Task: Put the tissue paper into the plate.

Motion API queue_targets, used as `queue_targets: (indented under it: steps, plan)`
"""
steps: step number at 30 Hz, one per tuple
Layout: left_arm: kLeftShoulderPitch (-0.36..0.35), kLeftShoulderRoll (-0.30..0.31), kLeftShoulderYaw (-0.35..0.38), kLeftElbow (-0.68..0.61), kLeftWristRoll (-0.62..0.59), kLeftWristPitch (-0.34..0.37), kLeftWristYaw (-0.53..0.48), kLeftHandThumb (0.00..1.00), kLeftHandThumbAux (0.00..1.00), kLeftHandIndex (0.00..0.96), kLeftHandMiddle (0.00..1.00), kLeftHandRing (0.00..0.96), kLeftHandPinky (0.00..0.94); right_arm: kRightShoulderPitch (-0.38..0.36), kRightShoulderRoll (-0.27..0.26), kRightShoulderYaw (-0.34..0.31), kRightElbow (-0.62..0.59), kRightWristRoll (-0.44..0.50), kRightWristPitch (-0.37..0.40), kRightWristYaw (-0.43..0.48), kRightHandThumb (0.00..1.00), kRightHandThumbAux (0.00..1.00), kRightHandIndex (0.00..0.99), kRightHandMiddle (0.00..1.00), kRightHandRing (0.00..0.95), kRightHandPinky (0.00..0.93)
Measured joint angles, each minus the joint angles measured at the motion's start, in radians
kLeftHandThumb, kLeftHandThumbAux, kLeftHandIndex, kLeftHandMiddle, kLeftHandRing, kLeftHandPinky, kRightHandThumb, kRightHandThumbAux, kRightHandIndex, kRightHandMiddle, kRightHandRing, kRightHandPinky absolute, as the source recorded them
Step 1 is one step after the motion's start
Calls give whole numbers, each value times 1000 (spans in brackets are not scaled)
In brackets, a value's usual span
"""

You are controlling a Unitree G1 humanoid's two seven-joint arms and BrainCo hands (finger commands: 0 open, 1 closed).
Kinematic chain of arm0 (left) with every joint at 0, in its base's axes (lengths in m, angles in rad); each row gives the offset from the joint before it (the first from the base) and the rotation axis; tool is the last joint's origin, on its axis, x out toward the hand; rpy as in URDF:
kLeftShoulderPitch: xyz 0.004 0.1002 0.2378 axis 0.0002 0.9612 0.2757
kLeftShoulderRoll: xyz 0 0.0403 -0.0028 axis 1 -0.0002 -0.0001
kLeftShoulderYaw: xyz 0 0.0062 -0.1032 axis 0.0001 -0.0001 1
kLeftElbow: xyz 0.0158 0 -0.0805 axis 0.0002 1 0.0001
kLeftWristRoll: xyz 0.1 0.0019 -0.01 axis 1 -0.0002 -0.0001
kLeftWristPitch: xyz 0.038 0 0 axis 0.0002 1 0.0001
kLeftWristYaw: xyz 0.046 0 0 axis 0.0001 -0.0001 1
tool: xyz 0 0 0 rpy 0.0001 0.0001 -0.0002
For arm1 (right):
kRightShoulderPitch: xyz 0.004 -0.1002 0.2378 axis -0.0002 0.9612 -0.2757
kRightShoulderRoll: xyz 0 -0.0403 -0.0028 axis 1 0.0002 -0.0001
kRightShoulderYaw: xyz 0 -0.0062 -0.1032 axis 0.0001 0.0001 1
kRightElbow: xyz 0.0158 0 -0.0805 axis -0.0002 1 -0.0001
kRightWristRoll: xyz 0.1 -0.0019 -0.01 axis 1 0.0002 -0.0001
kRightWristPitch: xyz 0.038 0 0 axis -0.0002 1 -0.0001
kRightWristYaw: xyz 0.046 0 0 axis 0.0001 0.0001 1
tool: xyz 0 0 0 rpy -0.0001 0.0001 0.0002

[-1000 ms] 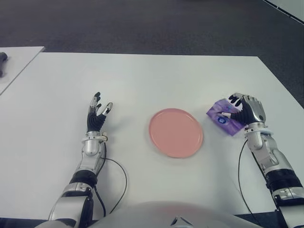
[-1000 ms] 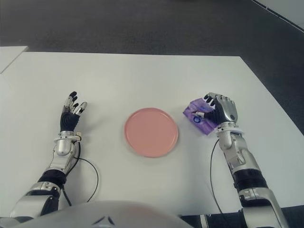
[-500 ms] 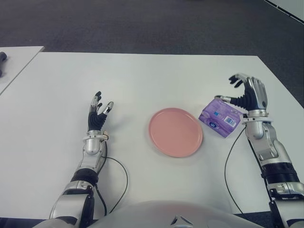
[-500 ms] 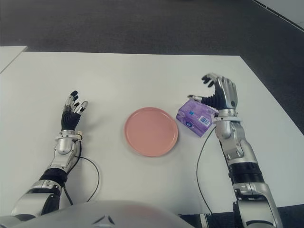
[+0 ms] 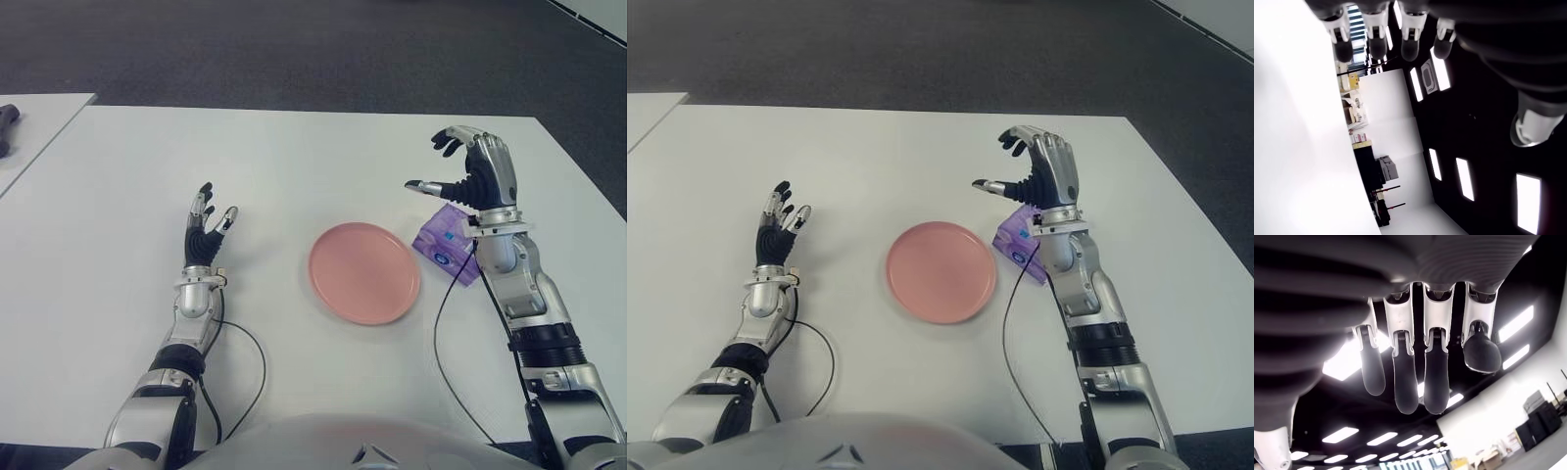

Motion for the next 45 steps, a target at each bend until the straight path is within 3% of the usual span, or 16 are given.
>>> queue_targets:
  steps: [11, 19, 20, 21, 22, 24, 27, 31, 35, 45]
  plan:
    - [0, 1, 0, -3, 6, 1, 8, 0, 450, 0, 0, 0, 0, -9, 11, -3, -16, 7, -20, 39, 953, 660, 382, 499, 528, 807]
    - [3, 1, 0, -11, 4, 2, 8, 0, 448, 0, 0, 0, 0, -1, 9, 0, -76, 9, -6, 133, 953, 659, 384, 502, 524, 777]
    - [3, 1, 0, -12, 4, 2, 8, 0, 448, 0, 0, 0, 0, 1, 5, 1, -81, 9, 0, 150, 952, 658, 387, 507, 520, 739]
    - [4, 1, 0, -12, 4, 2, 8, 0, 448, 0, 0, 0, 0, 3, -4, 0, -79, 9, 0, 168, 820, 618, 306, 356, 356, 524]
    - [3, 1, -1, -12, 3, 2, 8, 0, 449, 0, 0, 0, 0, 8, -30, -1, -75, 10, -1, 205, 732, 593, 253, 259, 249, 384]
    - [1, -1, -2, -18, 3, 2, 6, 0, 449, 0, 0, 0, 0, 19, -100, -1, -69, 1, 1, 292, 601, 542, 145, 132, 127, 196]
    - [6, -1, -1, -21, -5, 2, 6, 0, 450, 0, 0, 0, 0, 48, -202, -15, -81, -33, 27, 401, 486, 482, 53, 43, 41, 64]
    - [11, 0, 0, -23, -8, 2, 5, 0, 453, 0, 0, 0, 0, 78, -293, -38, -75, -99, 27, 419, 413, 411, 11, 8, 8, 13]
    - [11, 1, -1, -20, -5, 0, 3, 0, 458, 0, 0, 0, 0, 86, -332, -41, -31, -168, 23, 376, 364, 305, 2, 2, 2, 3]
    - [9, 1, 0, -11, -6, -5, 3, 0, 460, 0, 0, 0, 0, 87, -343, -23, 24, -266, 29, 289, 312, 147, 0, 0, 0, 0]
